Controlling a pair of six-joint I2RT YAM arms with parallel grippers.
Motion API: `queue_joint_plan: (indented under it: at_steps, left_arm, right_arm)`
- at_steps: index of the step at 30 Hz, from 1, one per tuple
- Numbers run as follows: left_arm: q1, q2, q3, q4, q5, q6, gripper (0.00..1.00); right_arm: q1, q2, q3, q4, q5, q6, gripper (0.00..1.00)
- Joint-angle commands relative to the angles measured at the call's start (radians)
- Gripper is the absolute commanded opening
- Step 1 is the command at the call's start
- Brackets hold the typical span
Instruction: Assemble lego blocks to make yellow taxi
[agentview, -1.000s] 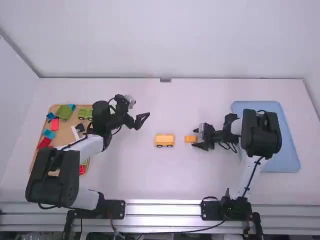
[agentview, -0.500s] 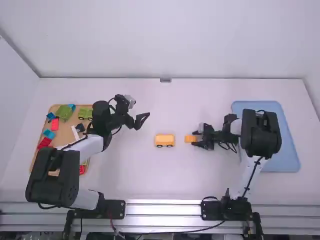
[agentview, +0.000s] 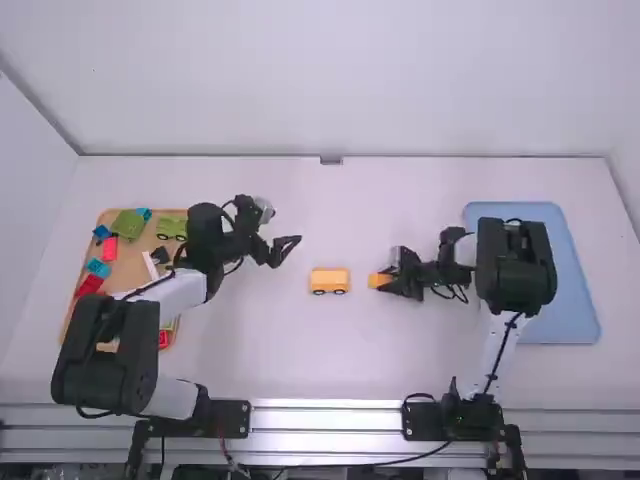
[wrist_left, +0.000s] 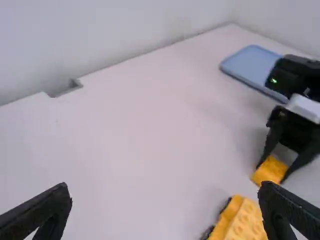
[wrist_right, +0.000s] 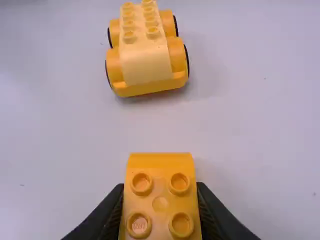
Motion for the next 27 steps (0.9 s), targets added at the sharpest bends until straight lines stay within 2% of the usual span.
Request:
queue_joint_plan:
  at_steps: [1,5,6,11,15,24,27]
  left_arm:
    - [0.004,0.021,-0.006,-0.026,0.129,0.154,0.99]
    - [0.004,0.030,-0.006,-0.072,0.150,0.225,0.99]
    - [0.004,0.034,-0.006,-0.070,0.150,0.225,0.99]
    - [0.004,0.036,-0.006,-0.071,0.150,0.224,0.99]
    - [0.004,0.036,-0.006,-0.071,0.150,0.224,0.99]
    - [0.004,0.036,-0.005,-0.060,0.150,0.224,0.99]
    - [0.004,0.036,-0.005,-0.060,0.149,0.225,0.99]
  right_arm:
    - [-0.002,-0.005,0.055,-0.053,0.025,-0.001,0.27]
    - [0.014,-0.006,0.072,-0.072,0.092,-0.002,0.41]
    - [0.020,-0.006,0.066,-0.052,0.098,0.001,0.42]
    - [0.025,-0.006,0.019,0.042,0.085,0.003,0.43]
    - [0.024,-0.006,-0.024,0.110,0.059,0.011,0.49]
    - [-0.028,-0.006,-0.029,0.089,0.037,0.002,0.51]
    - [-0.037,-0.006,-0.029,0.090,0.037,0.002,0.49]
